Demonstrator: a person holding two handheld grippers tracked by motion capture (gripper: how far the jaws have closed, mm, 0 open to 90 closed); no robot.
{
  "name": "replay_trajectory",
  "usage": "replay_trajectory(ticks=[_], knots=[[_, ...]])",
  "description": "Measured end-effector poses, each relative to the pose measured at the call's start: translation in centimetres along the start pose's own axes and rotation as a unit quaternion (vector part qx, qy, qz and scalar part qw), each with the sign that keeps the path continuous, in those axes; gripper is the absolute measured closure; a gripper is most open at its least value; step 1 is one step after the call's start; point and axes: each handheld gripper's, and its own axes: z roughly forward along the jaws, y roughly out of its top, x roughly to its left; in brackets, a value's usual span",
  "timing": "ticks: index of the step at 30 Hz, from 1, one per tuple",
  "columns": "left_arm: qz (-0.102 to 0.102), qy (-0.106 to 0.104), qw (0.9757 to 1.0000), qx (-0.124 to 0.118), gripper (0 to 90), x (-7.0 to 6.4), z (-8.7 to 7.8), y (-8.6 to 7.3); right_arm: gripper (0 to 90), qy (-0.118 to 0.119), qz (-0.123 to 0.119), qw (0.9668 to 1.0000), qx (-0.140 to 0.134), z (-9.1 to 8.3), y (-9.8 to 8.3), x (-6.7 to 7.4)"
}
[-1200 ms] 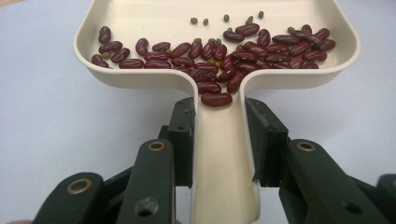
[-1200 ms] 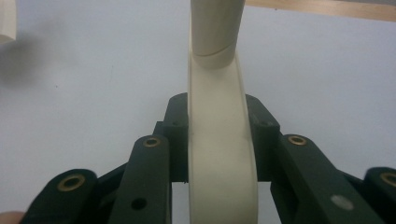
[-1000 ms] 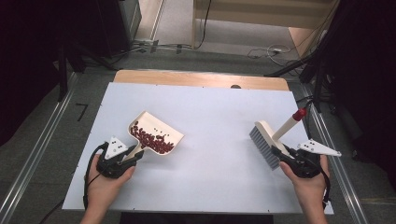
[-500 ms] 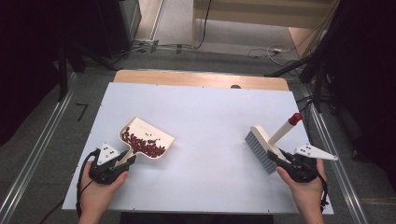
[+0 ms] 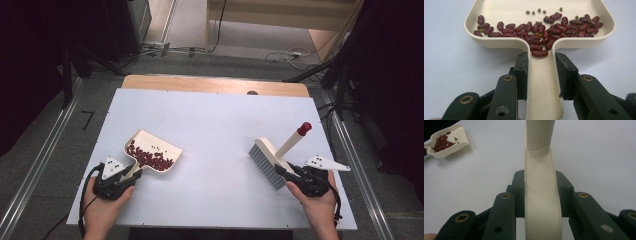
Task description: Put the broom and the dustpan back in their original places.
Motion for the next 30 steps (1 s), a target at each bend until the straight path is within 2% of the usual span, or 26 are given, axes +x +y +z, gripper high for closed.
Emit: replay_trajectory(ticks=[7,22,30], knots=[[-0.002,-0.003,1.0,0.004,66.5,-0.1,0.5,-0.2,65.3,0.011,0.015,0.9998,0.007,0.6,-0.3,-0.2],[0.001,-0.003,0.9999,0.013,66.4,-0.2,1.2,-0.5,65.3,0.006,0.056,0.9984,0.004,0.9,-1.1,-2.8],[0.006,0.002,0.9998,0.017,66.2,-0.3,1.5,-0.6,65.1,0.019,0.085,0.9962,0.0,1.2,-1.5,-4.2]])
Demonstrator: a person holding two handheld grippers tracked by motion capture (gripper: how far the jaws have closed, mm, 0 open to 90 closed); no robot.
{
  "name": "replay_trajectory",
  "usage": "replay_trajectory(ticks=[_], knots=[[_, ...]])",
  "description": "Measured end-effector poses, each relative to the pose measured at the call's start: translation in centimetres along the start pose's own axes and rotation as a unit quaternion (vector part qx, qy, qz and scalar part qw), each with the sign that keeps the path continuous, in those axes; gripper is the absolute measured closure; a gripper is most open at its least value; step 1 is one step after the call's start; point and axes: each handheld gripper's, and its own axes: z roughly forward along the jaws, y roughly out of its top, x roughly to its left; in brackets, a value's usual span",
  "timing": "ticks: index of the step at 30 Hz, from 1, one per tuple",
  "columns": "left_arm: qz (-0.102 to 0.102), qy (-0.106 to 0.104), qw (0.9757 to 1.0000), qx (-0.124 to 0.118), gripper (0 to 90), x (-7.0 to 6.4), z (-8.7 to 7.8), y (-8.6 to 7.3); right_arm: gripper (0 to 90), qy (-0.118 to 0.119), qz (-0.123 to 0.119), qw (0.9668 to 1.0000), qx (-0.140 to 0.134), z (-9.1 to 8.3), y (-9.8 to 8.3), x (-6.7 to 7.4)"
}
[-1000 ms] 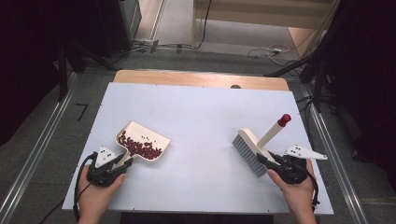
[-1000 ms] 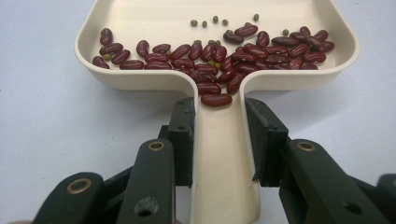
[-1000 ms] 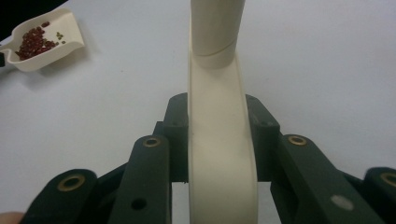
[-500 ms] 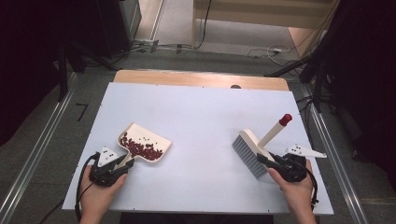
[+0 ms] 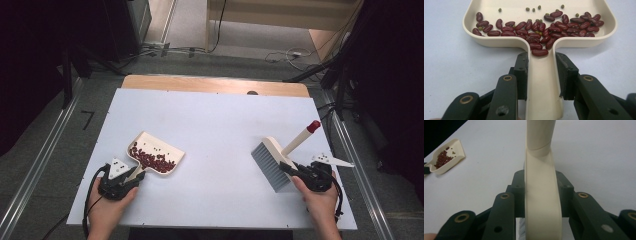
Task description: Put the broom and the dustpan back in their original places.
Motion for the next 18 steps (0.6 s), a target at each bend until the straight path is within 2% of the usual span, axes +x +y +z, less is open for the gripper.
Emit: replay_trajectory(ticks=[8,18], knots=[[0.0,0.0,1.0,0.0,66.1,0.0,0.0,0.0,64.5,0.02,0.037,0.9991,0.004,0.2,-0.2,-1.6],[0.0,0.001,1.0,0.001,66.1,0.0,0.0,0.0,60.9,0.016,0.056,0.9981,0.02,0.6,-0.4,-2.9]])
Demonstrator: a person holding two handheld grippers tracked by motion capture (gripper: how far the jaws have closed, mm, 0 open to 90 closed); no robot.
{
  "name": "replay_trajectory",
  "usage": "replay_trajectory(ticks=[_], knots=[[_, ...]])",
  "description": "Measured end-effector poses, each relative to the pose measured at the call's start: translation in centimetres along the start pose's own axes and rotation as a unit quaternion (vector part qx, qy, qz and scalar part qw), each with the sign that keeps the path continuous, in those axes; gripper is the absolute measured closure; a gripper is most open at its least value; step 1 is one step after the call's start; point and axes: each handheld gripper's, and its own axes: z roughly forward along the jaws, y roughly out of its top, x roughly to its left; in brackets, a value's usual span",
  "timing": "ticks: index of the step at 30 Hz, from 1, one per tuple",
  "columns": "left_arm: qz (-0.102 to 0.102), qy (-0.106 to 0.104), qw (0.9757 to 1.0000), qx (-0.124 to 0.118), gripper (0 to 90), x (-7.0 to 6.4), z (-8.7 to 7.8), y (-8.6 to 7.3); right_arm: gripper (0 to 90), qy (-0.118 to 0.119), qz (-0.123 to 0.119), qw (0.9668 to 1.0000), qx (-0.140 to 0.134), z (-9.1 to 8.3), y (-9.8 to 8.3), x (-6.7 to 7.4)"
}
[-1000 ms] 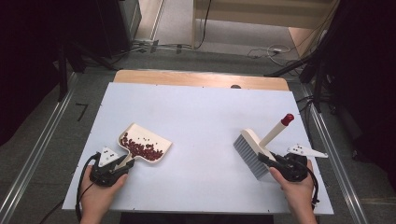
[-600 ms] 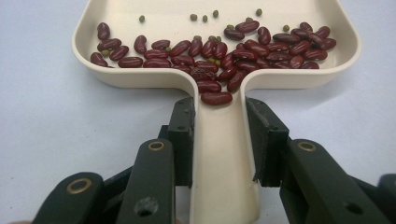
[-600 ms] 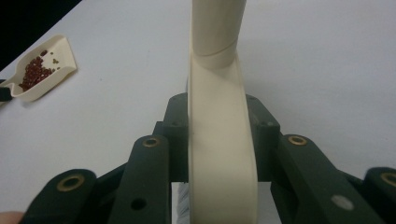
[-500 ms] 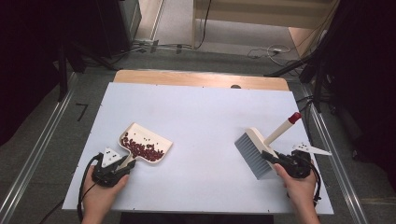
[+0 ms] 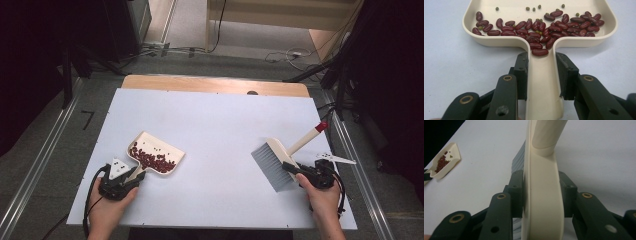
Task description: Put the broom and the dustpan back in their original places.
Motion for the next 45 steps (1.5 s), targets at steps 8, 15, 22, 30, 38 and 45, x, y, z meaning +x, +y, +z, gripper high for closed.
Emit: replay_trajectory(ticks=[8,15,22,30,38,45], knots=[[0.0,0.0,1.0,0.0,66.1,0.0,0.0,0.0,57.5,-0.01,0.003,0.9999,0.01,0.2,-0.1,-0.6],[0.001,0.0,1.0,0.001,66.1,0.0,0.0,0.0,54.3,-0.032,0.004,0.9992,0.025,0.4,-0.3,-1.0],[0.001,0.0,1.0,0.001,66.2,0.0,0.0,0.0,54.0,-0.041,-0.006,0.9987,0.03,0.4,-0.3,-0.8],[-0.001,0.0,1.0,-0.001,65.7,0.0,0.0,0.0,48.7,-0.059,-0.025,0.9973,0.036,0.5,-0.3,-0.5],[-0.017,-0.006,0.9993,-0.034,34.1,0.2,-0.7,0.3,13.6,-0.113,-0.072,0.9889,0.064,0.1,0.1,0.1],[-0.046,-0.05,0.9937,-0.09,41.9,1.4,-2.4,0.6,33.3,-0.14,-0.072,0.9875,0.014,-2.1,0.6,-0.6]])
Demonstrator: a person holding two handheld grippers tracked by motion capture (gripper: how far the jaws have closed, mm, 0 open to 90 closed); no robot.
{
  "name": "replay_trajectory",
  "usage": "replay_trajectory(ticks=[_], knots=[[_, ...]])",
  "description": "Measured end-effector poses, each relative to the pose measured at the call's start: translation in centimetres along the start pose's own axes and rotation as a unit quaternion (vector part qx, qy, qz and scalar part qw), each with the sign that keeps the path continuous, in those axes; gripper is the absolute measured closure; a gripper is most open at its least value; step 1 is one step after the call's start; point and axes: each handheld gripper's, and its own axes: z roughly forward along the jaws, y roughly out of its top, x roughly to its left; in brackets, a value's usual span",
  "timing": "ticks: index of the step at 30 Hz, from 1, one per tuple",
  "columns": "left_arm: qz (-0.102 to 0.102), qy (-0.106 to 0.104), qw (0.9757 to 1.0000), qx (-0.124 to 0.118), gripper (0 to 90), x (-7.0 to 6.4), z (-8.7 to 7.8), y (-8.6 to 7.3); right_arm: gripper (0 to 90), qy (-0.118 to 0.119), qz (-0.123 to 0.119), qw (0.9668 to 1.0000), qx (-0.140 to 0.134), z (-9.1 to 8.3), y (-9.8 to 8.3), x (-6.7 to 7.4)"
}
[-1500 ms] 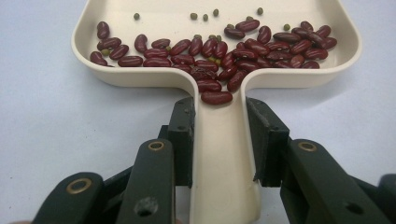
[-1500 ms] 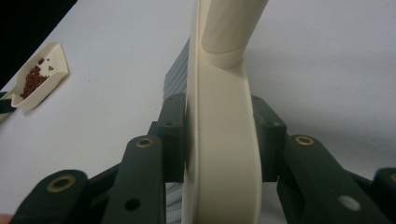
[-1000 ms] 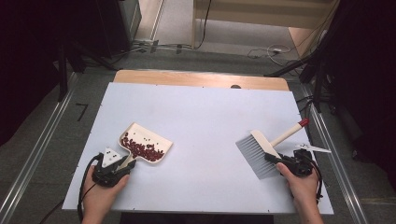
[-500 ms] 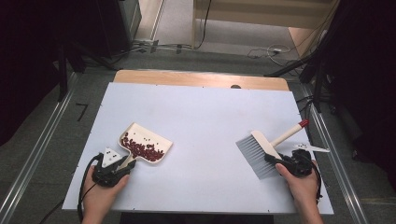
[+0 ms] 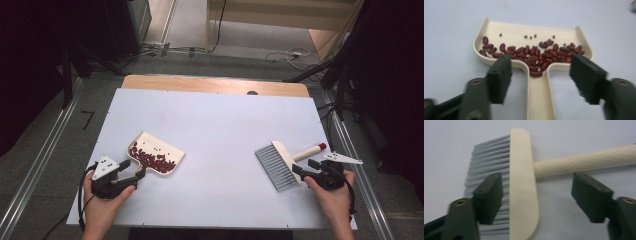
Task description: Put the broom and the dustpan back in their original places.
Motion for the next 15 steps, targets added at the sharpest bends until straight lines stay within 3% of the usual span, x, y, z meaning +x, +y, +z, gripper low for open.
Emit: replay_trajectory(ticks=[3,8,10,13,15], knots=[[-0.016,-0.019,0.9997,0.005,56.1,0.9,-0.4,0.0,46.3,-0.016,0.012,0.9998,-0.006,-0.3,0.0,-0.8],[-0.035,-0.011,0.9993,-0.006,70.3,2.1,-1.3,-0.1,65.2,-0.053,0.028,0.9982,-0.005,-0.1,0.3,-1.8],[-0.042,-0.019,0.9989,-0.012,77.7,2.7,-1.7,-0.3,70.8,-0.074,0.029,0.9968,-0.002,0.1,0.6,-2.2],[-0.048,-0.019,0.9986,-0.006,87.9,3.4,-2.0,-0.6,78.7,-0.087,0.032,0.9957,0.008,0.4,1.1,-2.8],[-0.052,-0.013,0.9985,0.001,90.0,3.9,-2.0,-0.9,83.1,-0.098,0.032,0.9946,0.014,0.7,1.5,-3.2]])
